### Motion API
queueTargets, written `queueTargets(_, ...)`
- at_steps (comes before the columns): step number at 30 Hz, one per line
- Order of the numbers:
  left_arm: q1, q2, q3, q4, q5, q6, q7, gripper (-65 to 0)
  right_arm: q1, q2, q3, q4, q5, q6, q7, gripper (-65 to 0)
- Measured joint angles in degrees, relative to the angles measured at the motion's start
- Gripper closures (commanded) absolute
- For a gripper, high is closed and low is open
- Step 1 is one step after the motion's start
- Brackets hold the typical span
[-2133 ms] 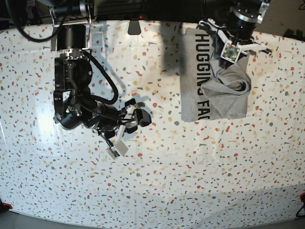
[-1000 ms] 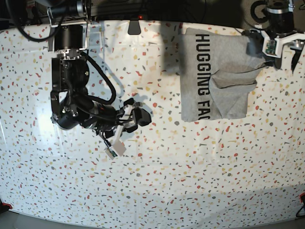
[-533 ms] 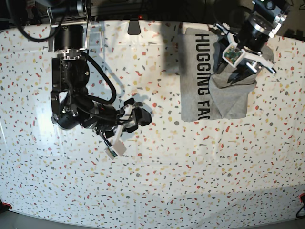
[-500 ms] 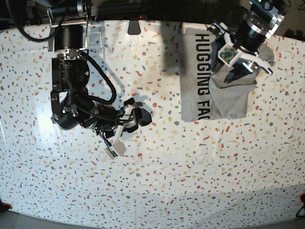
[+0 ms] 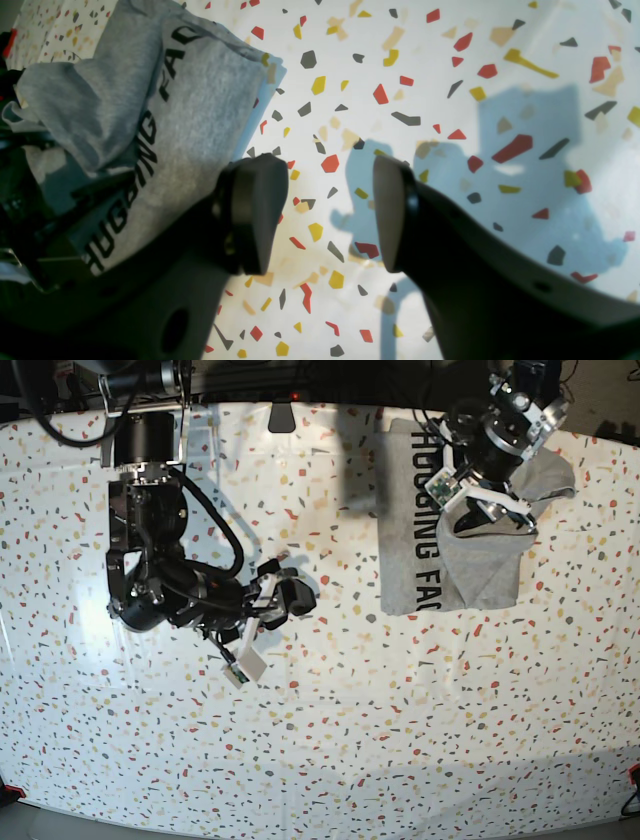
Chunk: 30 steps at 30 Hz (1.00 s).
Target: Fold the T-shirt properly
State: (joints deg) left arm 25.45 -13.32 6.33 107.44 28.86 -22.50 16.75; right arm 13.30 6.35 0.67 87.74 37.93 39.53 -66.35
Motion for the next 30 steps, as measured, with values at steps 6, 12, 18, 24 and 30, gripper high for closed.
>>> queueTargets(6, -1.4, 0.0, -0.1, 1.5, -0.3, 9.2, 0.3, -24.6, 0.0, 0.0, 0.0, 0.0, 0.0, 0.0, 0.0, -31.6)
queueTargets(12, -4.7, 0.1, -2.1, 1.9, -0.5, 13.1, 1.7, -18.7, 0.0, 0.0, 0.0, 0.0, 0.0, 0.0, 0.0, -31.6)
queueTargets(18, -8.8, 0.2, -13.6, 1.4, -4.3, 15.2, 1.7, -18.7, -0.7, 0.0, 0.0, 0.0, 0.0, 0.0, -0.1, -31.7)
queueTargets(24, -9.6, -0.3, -21.0, -1.5, -11.2, 15.1, 1.6, -18.7, -1.4, 0.0, 0.0, 0.0, 0.0, 0.0, -0.2, -31.6)
queueTargets(30, -9.5, -1.6, -23.3, -0.5, -26.5, 16.3, 8.4, -2.8, -1.4, 0.0, 0.0, 0.0, 0.0, 0.0, 2.5, -23.0)
